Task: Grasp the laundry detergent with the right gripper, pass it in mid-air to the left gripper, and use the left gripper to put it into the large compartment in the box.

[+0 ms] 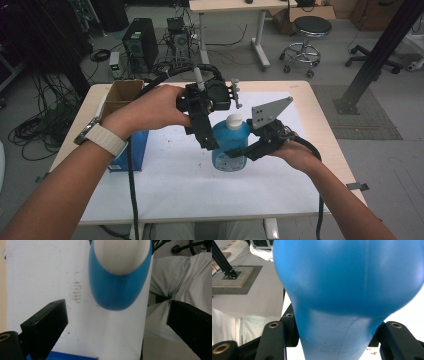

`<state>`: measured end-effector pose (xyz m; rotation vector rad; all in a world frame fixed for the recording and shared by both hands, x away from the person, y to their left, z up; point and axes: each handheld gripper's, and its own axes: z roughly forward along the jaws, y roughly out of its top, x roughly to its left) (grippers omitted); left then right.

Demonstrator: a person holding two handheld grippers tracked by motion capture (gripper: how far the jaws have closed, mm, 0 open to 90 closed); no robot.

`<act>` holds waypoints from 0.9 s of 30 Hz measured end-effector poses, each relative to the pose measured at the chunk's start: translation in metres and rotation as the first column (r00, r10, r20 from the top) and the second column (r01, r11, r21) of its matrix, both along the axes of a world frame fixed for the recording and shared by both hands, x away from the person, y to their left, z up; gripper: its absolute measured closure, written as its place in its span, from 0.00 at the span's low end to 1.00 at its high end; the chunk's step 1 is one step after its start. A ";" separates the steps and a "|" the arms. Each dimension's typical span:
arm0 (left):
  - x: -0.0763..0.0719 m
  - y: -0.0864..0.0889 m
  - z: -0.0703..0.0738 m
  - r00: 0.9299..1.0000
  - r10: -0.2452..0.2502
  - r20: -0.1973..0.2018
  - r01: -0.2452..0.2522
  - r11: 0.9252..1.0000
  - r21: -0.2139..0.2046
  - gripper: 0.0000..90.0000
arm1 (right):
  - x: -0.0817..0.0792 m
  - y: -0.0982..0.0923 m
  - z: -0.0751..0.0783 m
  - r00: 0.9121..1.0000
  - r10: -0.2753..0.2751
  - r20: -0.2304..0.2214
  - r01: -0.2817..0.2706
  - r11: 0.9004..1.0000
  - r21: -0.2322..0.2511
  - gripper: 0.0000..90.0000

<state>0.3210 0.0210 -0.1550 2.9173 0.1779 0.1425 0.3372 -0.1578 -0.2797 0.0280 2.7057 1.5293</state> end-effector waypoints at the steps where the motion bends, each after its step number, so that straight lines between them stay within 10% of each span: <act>1: 0.000 0.000 0.000 1.000 -0.001 -0.001 0.001 1.000 0.000 0.05 | 0.000 0.001 0.000 1.000 0.004 0.005 -0.004 1.000 -0.002 0.50; 27: 0.005 -0.014 -0.013 1.000 -0.014 -0.021 0.014 1.000 0.023 0.05 | 0.000 0.021 -0.004 0.999 0.039 -0.012 -0.039 0.999 -0.005 0.50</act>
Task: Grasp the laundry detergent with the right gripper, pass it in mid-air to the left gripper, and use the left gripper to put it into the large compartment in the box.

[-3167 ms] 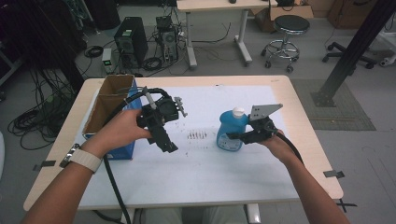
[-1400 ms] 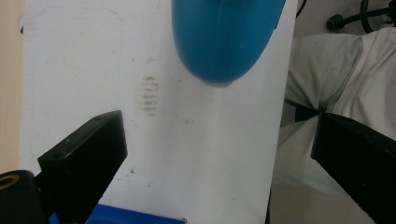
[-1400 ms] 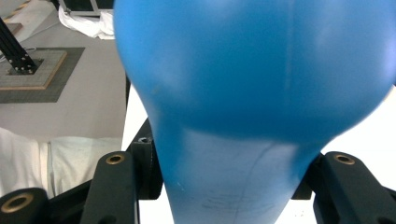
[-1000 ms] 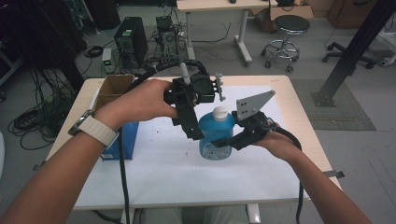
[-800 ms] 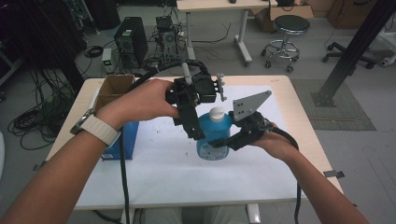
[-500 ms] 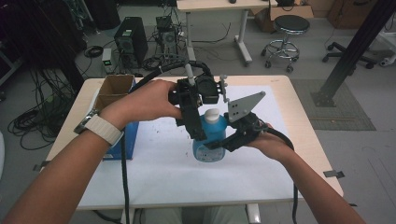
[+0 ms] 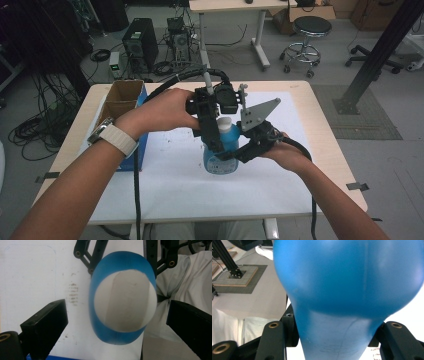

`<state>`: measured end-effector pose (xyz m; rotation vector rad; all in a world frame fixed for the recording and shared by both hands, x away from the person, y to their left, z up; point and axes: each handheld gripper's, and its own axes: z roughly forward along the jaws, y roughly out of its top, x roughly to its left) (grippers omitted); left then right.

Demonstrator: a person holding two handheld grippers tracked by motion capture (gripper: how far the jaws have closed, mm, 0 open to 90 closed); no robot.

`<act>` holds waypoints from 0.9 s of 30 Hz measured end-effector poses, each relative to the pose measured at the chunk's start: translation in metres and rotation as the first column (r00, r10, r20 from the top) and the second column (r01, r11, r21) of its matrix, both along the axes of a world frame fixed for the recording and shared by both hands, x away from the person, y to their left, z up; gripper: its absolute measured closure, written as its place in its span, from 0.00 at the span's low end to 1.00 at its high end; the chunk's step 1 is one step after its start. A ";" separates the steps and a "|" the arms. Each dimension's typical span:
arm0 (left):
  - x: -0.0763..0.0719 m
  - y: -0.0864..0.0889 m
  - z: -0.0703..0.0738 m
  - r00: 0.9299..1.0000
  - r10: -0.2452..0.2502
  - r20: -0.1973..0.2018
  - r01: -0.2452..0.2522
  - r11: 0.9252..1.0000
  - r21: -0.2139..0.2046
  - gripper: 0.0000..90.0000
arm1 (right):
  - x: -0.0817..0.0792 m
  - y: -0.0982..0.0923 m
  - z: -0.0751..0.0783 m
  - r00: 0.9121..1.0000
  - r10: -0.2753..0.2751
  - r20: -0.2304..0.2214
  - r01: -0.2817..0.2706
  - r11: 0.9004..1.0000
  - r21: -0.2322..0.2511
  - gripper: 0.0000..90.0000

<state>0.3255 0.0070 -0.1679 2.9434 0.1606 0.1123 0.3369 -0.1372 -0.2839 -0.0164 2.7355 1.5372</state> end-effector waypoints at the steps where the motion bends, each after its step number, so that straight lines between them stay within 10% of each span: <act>1: 0.000 0.000 0.000 1.000 -0.001 0.000 0.001 1.000 0.001 0.05 | 0.000 0.000 0.000 1.000 0.000 -0.003 0.000 1.000 -0.002 0.50; 27: 0.002 -0.002 -0.011 1.000 -0.005 -0.028 0.005 1.000 -0.005 0.18 | 0.000 0.002 0.001 1.000 0.006 -0.005 -0.006 1.000 -0.002 0.50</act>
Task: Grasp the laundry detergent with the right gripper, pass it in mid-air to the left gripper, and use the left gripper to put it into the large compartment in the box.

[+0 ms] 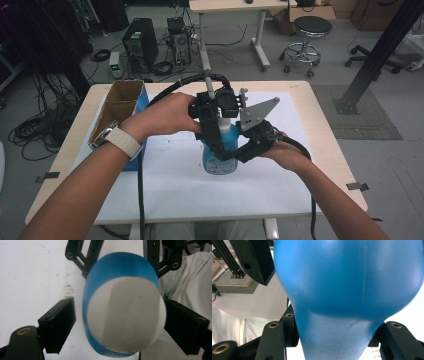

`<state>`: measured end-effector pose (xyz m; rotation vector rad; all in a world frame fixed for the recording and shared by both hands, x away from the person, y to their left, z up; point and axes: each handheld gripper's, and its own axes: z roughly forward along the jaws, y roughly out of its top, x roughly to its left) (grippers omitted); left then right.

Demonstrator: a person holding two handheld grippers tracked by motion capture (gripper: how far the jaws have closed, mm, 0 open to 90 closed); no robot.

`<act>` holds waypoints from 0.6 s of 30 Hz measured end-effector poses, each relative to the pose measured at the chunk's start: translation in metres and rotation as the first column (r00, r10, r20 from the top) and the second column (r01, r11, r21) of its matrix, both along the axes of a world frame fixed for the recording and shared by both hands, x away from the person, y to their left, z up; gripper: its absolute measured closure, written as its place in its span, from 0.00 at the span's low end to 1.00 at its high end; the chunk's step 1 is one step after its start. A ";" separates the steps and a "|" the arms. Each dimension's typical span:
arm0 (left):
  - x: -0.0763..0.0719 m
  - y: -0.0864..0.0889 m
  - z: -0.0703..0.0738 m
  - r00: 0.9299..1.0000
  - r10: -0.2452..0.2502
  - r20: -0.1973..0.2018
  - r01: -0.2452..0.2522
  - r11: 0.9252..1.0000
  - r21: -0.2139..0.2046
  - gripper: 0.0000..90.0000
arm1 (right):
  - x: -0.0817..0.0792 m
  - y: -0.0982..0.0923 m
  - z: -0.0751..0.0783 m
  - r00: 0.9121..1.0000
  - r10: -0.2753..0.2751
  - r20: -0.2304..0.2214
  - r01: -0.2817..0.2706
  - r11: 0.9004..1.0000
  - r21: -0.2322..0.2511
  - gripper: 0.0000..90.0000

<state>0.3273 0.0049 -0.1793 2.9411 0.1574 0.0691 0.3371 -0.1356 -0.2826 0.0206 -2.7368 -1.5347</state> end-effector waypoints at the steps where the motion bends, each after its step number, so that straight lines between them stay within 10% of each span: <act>1: 0.000 0.000 0.000 1.000 0.000 0.000 0.000 1.000 0.000 0.18 | 0.000 0.000 0.000 1.000 0.000 0.001 0.000 1.000 0.000 0.50; 18: 0.000 -0.002 0.000 1.000 -0.005 0.000 0.005 1.000 -0.001 0.28 | 0.000 0.001 0.000 1.000 0.004 -0.001 -0.004 1.000 0.002 0.50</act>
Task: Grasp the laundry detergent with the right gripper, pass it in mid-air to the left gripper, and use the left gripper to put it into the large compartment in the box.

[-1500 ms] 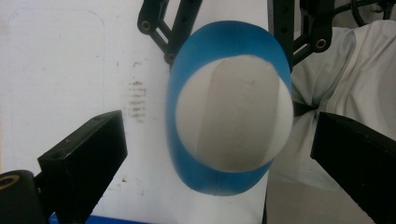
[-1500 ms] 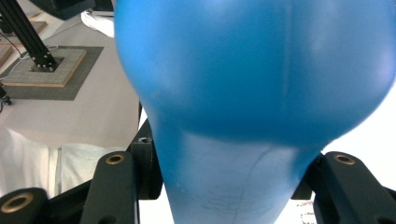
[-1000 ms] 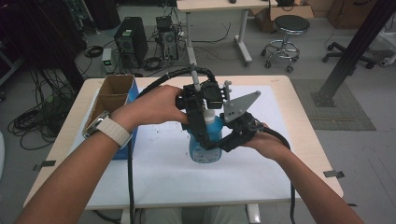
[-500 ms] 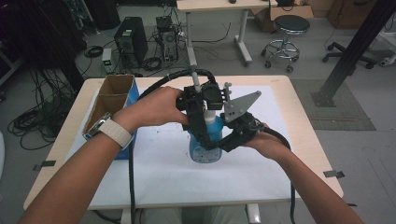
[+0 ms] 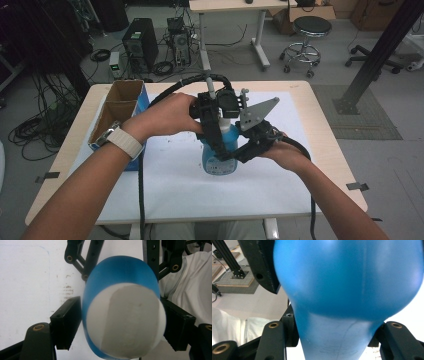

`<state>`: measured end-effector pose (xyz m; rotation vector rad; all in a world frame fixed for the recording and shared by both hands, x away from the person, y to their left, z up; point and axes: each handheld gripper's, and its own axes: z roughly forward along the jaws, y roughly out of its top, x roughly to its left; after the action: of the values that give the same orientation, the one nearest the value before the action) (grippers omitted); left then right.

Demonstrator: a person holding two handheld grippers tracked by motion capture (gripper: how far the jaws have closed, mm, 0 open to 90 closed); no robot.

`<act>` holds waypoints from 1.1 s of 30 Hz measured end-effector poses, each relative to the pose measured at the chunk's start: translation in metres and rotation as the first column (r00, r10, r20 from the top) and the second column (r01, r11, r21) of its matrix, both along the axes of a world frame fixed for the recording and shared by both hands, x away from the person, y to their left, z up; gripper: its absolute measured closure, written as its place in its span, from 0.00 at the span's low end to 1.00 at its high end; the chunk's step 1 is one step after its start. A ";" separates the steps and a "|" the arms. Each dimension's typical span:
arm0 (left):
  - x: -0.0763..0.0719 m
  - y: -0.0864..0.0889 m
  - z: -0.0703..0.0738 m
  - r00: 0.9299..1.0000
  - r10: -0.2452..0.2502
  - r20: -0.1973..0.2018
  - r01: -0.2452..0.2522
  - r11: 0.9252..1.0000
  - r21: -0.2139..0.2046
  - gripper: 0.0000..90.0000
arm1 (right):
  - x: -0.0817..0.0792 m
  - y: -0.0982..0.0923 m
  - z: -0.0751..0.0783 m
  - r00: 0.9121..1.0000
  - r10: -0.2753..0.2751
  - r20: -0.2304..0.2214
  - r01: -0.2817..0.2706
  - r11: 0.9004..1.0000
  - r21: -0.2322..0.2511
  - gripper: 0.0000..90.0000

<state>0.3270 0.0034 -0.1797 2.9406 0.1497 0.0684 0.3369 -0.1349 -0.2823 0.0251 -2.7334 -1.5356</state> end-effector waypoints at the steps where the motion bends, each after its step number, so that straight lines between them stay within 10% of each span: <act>1: 0.000 0.000 0.000 1.000 0.001 0.002 -0.001 1.000 -0.001 0.29 | 0.000 0.000 0.000 1.000 0.000 0.000 0.000 1.000 0.001 0.50; 33: -0.001 -0.002 -0.006 0.999 -0.042 -0.003 0.042 0.999 0.004 0.42 | -0.003 0.001 -0.001 0.999 0.009 0.037 -0.008 1.000 -0.020 0.50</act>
<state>0.3264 0.0013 -0.1858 2.9463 0.0889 0.0588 0.3335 -0.1340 -0.2829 0.0653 -2.7725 -1.5208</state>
